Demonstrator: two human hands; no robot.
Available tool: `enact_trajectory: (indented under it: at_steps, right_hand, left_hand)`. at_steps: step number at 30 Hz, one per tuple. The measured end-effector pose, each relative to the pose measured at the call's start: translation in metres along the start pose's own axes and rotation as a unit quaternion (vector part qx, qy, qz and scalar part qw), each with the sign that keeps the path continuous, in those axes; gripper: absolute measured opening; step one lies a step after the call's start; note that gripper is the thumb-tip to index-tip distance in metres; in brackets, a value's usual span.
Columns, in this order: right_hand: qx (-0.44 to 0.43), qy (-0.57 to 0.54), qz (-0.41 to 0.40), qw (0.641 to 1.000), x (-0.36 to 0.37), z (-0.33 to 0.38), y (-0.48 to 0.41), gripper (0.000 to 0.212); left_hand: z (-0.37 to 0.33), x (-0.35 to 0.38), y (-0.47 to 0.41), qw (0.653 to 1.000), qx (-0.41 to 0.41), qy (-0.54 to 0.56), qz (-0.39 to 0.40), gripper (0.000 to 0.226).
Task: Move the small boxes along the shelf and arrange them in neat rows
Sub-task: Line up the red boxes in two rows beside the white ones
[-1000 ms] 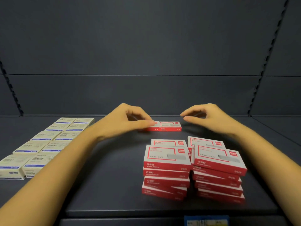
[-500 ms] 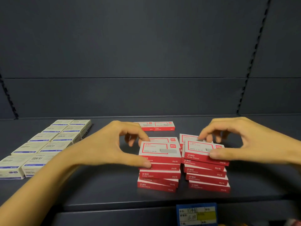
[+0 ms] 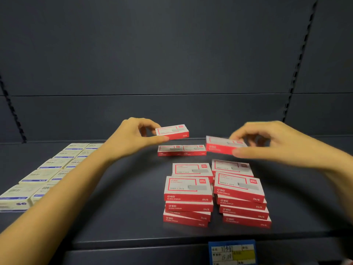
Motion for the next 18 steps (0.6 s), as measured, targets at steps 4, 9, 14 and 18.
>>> enact_trajectory:
  at_steps: [4, 9, 14, 18]
  right_hand:
    - [0.023, 0.014, -0.027, 0.999, 0.016, -0.007, -0.043, 0.039]
    - [0.049, 0.042, -0.029, 0.997, 0.035, -0.030, -0.084, 0.037]
    - [0.065, 0.040, 0.001, 0.997, 0.056, -0.057, -0.105, 0.036]
    - [0.078, 0.040, 0.025, 0.996, 0.068, -0.073, -0.111, 0.038]
  left_hand:
    - [0.030, 0.018, -0.021, 0.999, -0.048, -0.009, 0.001, 0.026]
    - [0.055, 0.036, -0.022, 0.996, -0.083, 0.000, 0.013, 0.031]
    - [0.067, 0.045, -0.021, 0.997, -0.081, -0.006, -0.009, 0.031]
    - [0.075, 0.049, -0.023, 0.995, -0.095, 0.025, -0.006, 0.034]
Point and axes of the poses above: each hand's wrist, its own y-axis away from the middle knuckle, its own x-axis out of the palm, z = x × y, the point moved 2 cm from there along -y, towards the middle knuckle, and after that the axes turned 6 degrees about x, right-handed, at the moved point
